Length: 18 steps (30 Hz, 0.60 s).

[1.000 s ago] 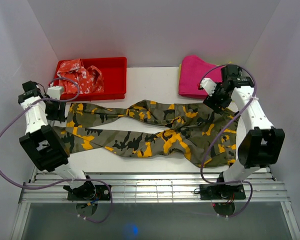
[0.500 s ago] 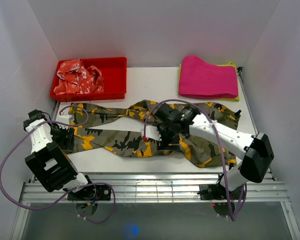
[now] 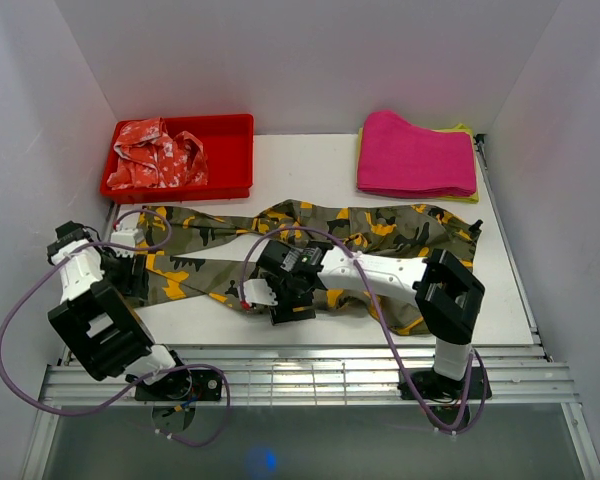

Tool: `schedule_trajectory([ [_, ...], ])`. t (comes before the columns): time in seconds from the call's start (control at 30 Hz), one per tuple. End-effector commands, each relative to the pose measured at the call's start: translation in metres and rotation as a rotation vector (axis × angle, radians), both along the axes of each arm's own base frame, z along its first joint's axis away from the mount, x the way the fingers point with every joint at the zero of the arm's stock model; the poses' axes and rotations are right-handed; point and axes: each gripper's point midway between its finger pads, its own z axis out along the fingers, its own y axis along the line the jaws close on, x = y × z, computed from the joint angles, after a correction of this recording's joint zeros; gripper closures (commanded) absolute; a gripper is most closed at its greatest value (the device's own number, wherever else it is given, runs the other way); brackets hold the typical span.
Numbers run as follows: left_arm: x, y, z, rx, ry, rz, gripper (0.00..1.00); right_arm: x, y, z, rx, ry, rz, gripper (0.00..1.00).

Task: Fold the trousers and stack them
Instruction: Flatten the trousers out

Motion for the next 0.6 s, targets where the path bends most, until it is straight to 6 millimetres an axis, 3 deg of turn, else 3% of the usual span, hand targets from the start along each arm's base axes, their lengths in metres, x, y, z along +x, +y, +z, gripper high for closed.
schedule_trajectory([
  [0.0, 0.011, -0.004, -0.006, -0.056, -0.036, 0.054, 0.32, 0.022, 0.043, 0.022, 0.138, -0.08, -0.059, 0.2],
  [0.2, 0.012, -0.009, -0.022, -0.11, -0.007, 0.097, 0.34, 0.013, 0.052, 0.001, 0.097, -0.029, -0.027, 0.23],
  [0.37, 0.009, -0.009, -0.031, -0.117, 0.015, 0.106, 0.34, -0.026, 0.042, -0.005, 0.067, 0.137, 0.068, 0.3],
  [0.43, 0.004, -0.007, -0.037, -0.102, 0.034, 0.107, 0.35, -0.029, 0.039, -0.006, 0.058, 0.141, 0.071, 0.4],
  [0.47, 0.004, -0.004, -0.039, -0.089, 0.031, 0.109, 0.35, -0.026, 0.039, -0.008, 0.049, 0.116, 0.068, 0.56],
  [0.57, -0.004, 0.0, -0.048, -0.065, 0.062, 0.115, 0.38, -0.018, 0.037, -0.011, 0.037, 0.077, 0.055, 0.81],
])
